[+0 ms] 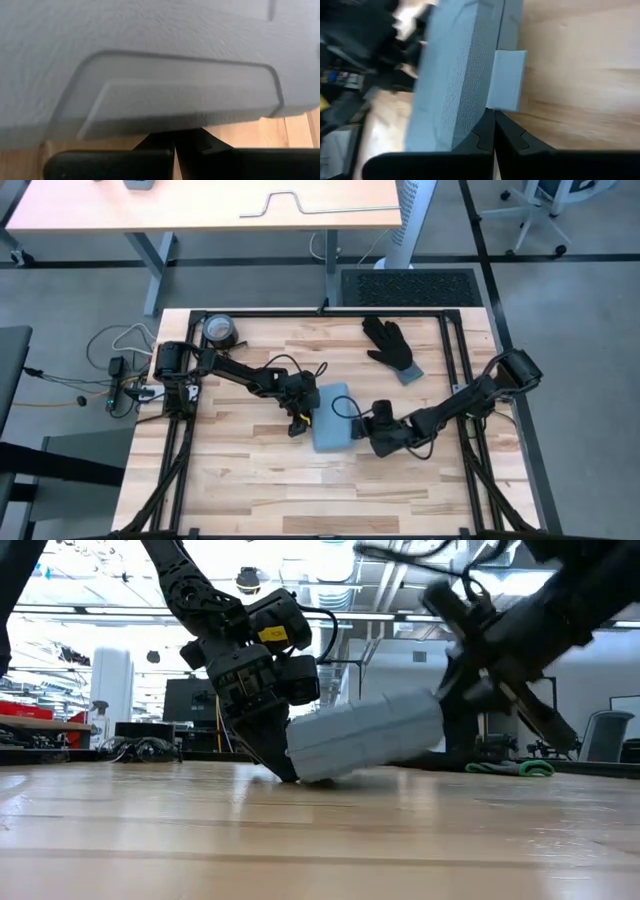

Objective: Prefit tool cases
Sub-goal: Open the gray toolbox

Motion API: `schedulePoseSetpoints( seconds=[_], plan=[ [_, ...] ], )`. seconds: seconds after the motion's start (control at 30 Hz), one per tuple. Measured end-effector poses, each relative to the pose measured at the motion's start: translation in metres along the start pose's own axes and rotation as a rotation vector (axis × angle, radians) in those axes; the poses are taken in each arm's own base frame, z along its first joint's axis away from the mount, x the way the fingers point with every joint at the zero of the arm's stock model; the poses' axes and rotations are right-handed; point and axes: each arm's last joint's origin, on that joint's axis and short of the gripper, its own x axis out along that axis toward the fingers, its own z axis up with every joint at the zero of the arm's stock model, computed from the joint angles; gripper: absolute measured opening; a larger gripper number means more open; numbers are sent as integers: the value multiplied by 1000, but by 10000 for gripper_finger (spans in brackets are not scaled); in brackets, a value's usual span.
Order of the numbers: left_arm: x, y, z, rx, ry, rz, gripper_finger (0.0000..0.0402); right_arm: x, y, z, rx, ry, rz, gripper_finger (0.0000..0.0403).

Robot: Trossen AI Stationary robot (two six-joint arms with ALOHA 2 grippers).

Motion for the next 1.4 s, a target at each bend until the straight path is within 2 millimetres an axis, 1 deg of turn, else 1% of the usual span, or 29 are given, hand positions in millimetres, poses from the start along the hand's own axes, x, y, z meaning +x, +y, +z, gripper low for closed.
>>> schedulePoseSetpoints(
  seconds=[0.1, 0.27, 0.6, 0.73, 0.97, 1.13, 1.2, 1.27, 1.4],
  plan=[
    [0, 0, 0, 3, -4, 1, 0, -6, 7, 5, -3, -3, 29, 11],
    [0, 0, 1, 5, -7, 3, 0, -9, 12, 9, -24, -2, 50, 11],
    [0, -1, 1, 2, -5, -3, 0, -11, 25, 9, -55, 10, 163, 11],
    [0, -1, 1, -1, -6, -9, 0, -10, 24, 9, -55, 24, 160, 11],
    [2, -3, 1, -2, -5, -23, 0, -9, 15, 8, -50, 58, 81, 11],
    [2, -5, 1, 5, -7, -26, 0, -8, 14, 9, -63, 53, 74, 11],
    [2, -5, 0, 3, -1, -26, 0, -8, 8, 9, -67, 55, 15, 11],
    [3, -6, 0, 9, 4, -25, 0, -11, -3, 6, -61, 59, -74, 11],
    [3, -5, -4, 2, 7, -26, 0, -19, -22, 3, -65, 53, -229, 11]
  ],
)
